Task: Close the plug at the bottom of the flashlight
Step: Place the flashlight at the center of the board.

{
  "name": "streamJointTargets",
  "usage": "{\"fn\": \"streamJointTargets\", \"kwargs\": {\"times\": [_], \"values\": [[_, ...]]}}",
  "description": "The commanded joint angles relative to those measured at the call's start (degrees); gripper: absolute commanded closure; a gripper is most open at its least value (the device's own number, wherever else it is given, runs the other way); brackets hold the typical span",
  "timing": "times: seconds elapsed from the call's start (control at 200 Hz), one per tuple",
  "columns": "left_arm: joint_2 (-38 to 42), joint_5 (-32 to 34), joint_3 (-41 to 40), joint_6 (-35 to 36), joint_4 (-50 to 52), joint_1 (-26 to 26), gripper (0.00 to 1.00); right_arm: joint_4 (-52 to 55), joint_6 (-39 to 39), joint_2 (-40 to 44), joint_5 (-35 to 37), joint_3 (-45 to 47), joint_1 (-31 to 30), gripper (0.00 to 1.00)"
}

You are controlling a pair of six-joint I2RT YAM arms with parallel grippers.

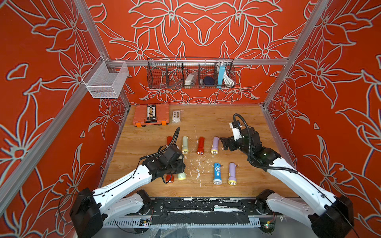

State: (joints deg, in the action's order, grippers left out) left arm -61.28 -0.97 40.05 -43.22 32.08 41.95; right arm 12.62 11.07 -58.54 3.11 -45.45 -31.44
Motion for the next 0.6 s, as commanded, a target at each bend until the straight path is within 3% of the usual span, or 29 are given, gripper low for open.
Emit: {"fn": "streamJointTargets", "kwargs": {"times": [0.0, 0.596], "values": [[-3.8, 1.6, 3.3, -1.5, 2.4, 1.4, 1.00, -0.8, 1.4, 0.7, -0.1, 0.9, 0.5, 0.02], [-23.7, 1.5, 10.0, -1.2, 4.7, 3.7, 0.98, -2.1, 1.7, 0.6, -1.1, 2.4, 1.1, 0.02]]}}
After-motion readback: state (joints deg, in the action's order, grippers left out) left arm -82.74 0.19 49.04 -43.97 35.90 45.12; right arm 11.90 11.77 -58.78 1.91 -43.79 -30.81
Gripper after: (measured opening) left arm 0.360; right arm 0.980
